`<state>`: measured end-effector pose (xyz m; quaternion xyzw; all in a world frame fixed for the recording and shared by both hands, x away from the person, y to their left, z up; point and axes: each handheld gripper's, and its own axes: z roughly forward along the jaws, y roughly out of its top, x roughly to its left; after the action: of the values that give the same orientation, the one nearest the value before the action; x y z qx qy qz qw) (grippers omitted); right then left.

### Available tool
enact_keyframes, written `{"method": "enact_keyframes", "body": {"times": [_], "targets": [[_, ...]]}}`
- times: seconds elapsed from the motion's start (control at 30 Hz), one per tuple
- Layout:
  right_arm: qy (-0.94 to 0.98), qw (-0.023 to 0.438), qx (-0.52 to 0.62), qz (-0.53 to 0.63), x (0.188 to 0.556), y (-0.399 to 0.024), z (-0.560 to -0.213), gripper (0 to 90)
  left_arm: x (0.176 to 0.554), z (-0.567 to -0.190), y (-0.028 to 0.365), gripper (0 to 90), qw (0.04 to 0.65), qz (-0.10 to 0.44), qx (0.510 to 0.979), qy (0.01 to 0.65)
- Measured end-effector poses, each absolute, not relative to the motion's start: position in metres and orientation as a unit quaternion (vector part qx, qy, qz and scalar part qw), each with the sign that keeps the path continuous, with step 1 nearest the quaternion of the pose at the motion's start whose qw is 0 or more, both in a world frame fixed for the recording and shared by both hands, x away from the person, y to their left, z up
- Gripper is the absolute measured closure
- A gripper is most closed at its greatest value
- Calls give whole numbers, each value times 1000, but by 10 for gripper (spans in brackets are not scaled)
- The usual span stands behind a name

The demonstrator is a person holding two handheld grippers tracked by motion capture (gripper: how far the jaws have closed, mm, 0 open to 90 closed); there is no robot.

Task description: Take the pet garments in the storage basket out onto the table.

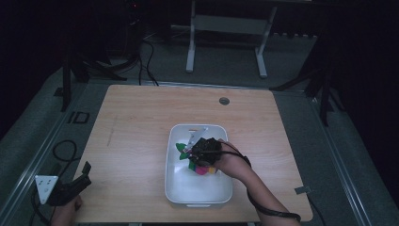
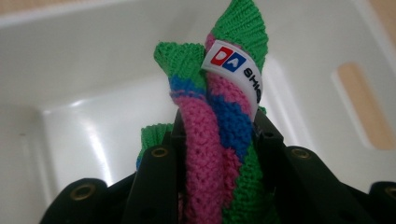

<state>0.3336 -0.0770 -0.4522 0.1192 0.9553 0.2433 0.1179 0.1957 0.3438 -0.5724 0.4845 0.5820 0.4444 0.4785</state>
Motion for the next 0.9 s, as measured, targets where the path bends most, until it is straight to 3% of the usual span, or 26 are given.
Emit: {"method": "enact_keyframes", "body": {"times": [0.4,0.9], "targets": [[933,149,118,306,325,-106,-390,687,195,-573,344,18,480,445,481,583],[907,192,195,319,340,-187,-366,685,195,-572,343,18,478,446,484,582]]}}
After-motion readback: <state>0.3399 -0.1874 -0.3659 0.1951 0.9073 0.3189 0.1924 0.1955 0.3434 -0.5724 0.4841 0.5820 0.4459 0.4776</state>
